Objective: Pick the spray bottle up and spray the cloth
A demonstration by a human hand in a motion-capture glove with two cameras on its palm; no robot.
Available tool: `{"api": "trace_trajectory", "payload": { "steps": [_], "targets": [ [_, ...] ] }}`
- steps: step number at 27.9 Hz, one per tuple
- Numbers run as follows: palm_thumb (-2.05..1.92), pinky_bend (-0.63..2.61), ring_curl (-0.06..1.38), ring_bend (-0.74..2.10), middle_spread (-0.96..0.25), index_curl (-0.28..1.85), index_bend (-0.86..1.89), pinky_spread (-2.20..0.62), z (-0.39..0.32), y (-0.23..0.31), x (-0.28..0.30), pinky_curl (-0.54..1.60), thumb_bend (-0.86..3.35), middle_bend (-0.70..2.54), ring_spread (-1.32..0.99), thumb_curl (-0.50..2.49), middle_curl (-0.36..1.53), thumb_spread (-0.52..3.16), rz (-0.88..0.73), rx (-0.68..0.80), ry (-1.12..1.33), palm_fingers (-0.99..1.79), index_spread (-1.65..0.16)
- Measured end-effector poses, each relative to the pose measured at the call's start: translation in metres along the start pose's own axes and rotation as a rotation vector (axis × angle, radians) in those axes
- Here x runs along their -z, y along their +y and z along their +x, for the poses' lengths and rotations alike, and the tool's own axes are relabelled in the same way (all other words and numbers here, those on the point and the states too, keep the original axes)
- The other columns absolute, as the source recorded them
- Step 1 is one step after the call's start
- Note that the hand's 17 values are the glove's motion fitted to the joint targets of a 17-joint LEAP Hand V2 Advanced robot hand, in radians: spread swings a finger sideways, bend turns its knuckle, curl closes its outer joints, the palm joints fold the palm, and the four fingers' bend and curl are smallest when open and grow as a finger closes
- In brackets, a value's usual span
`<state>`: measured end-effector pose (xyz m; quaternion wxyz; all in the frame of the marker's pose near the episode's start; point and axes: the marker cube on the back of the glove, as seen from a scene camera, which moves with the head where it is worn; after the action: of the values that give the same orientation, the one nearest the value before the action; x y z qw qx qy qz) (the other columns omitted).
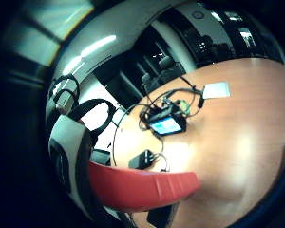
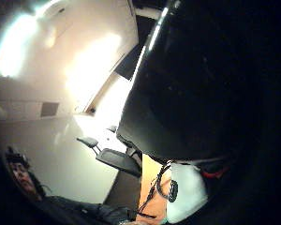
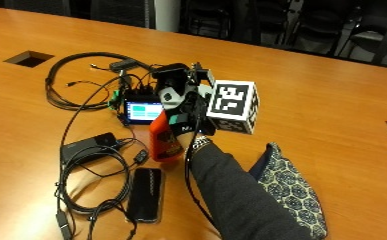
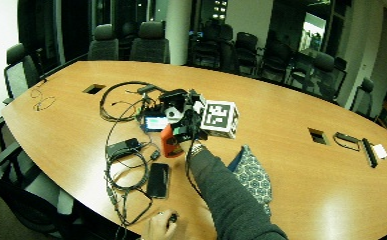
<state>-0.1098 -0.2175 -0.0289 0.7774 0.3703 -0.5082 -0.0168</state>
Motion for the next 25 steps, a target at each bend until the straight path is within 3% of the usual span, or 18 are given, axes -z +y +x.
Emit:
{"api": "trace_trajectory", "payload": {
  "steps": [6,25],
  "targets": [
    [0.91,0.53,0.47,0.70,-0.20,0.59,0.23,-0.32,0.021,0.003,0.000,0.43,-0.03,0.55,-0.20,0.77,0.52,0.54,0.025,-0.077,-0.019,1.37,-0.28],
    [0.91,0.53,0.47,0.69,-0.20,0.59,0.21,-0.33,0.000,0.004,-0.015,0.43,-0.03,0.53,-0.20,0.76,0.51,0.57,-0.037,0.002,0.017,1.37,-0.28]
  ]
}}
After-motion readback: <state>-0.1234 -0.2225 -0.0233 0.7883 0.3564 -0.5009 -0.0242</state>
